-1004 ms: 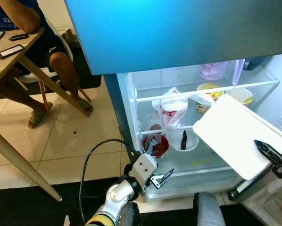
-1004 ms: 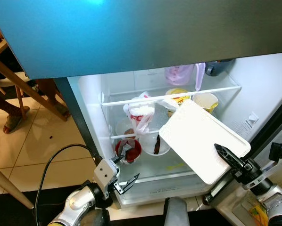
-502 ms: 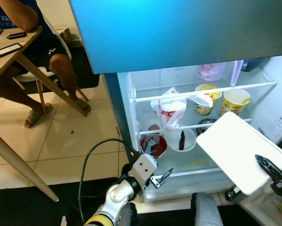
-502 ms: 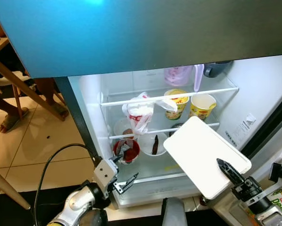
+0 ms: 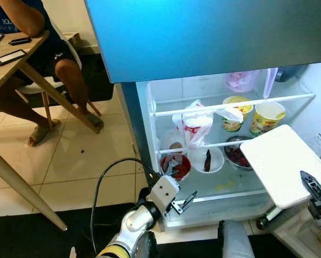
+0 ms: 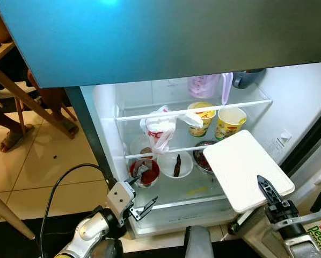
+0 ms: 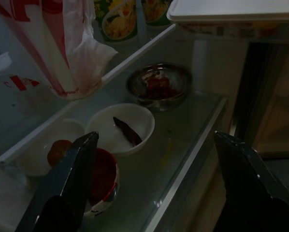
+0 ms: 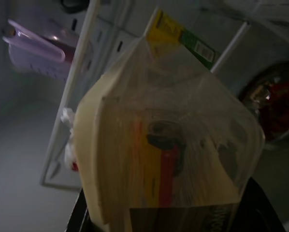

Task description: Restocking fridge

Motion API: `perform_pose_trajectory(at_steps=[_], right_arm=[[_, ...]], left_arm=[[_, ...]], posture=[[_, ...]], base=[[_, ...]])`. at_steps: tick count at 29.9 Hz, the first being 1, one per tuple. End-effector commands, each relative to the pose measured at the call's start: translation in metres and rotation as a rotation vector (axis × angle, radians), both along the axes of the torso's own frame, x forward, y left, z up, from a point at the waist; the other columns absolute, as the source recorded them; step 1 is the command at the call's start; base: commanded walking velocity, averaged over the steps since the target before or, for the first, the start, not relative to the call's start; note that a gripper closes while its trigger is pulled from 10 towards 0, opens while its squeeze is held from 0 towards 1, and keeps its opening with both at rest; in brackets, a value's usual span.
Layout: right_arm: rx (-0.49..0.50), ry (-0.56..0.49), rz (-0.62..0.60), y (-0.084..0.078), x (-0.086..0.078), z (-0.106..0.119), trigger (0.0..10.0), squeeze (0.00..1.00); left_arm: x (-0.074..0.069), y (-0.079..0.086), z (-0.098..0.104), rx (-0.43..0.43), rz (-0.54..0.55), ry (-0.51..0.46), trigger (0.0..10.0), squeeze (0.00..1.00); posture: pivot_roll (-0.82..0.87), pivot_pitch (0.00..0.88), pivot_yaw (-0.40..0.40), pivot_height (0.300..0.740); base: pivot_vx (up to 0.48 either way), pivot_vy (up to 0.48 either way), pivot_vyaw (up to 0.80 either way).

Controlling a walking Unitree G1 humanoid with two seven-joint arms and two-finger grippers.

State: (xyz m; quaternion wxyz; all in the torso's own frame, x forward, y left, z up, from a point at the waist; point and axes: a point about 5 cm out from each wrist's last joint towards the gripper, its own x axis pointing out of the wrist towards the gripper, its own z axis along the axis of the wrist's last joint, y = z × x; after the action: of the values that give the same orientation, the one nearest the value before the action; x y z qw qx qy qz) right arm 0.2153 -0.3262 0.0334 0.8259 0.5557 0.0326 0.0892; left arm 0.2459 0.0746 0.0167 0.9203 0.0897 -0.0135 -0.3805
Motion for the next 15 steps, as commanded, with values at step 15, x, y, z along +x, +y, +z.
perform_pose_trajectory(at_steps=[15], right_arm=[[0.053, 0.064, -0.057, 0.024, 0.031, -0.004, 10.0, 0.00]], left_arm=[[0.001, -0.007, 0.002, -0.014, 0.000, -0.007, 10.0, 0.00]], posture=[[-0.14, 0.000, 0.005, 0.585]], base=[[0.000, 0.000, 0.00]])
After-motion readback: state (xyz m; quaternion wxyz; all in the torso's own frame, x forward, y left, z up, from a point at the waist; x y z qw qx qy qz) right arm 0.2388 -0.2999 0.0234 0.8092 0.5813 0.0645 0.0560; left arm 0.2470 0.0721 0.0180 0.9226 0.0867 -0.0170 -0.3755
